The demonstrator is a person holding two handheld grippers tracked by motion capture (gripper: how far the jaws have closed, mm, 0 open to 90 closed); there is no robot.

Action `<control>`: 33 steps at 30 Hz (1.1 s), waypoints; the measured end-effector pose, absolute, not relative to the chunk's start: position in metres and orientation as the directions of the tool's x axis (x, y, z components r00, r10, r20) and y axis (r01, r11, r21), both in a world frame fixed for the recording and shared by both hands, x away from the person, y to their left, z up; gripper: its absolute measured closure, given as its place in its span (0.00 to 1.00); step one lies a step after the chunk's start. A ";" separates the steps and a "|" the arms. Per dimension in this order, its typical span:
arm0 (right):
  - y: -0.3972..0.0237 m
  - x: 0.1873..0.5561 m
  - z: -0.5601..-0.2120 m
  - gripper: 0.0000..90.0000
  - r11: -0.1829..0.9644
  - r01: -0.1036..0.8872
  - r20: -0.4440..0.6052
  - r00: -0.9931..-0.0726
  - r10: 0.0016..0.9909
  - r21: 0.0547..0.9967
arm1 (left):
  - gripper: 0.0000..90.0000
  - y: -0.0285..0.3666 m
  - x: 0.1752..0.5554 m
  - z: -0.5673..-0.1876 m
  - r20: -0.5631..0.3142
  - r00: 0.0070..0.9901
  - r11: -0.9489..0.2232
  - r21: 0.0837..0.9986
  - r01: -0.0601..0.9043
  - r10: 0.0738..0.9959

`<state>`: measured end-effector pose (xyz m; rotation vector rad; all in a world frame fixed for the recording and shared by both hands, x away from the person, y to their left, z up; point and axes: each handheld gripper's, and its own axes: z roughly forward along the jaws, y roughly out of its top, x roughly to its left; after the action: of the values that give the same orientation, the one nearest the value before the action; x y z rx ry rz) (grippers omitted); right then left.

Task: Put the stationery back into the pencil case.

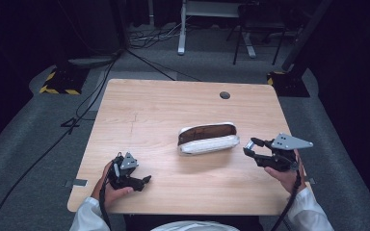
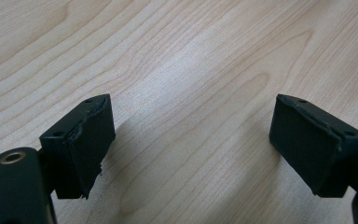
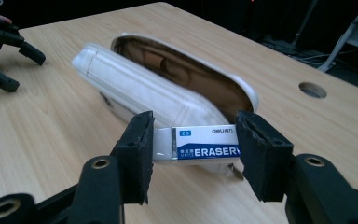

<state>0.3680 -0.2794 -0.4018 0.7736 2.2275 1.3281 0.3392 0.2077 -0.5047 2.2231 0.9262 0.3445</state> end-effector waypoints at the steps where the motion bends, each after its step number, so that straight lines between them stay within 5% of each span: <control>1: -0.276 0.370 -0.399 0.54 0.391 0.235 -0.088 -0.752 0.653 0.890 | 0.16 0.208 0.339 -0.505 -0.020 0.710 -0.504 0.689 0.520 0.704; 18: -0.199 0.404 -0.389 0.54 0.479 0.201 -0.158 -0.777 0.609 0.855 | 0.16 0.208 0.339 -0.505 -0.018 0.711 -0.507 0.690 0.518 0.702; 33: -0.186 0.420 -0.397 0.48 0.453 0.273 -0.126 -0.728 0.674 0.849 | 0.16 0.208 0.340 -0.505 -0.014 0.713 -0.511 0.688 0.515 0.701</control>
<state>0.4200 -0.1865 -0.3973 0.7931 2.2589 1.2003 0.3399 0.2081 -0.5045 2.2290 0.9186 0.3487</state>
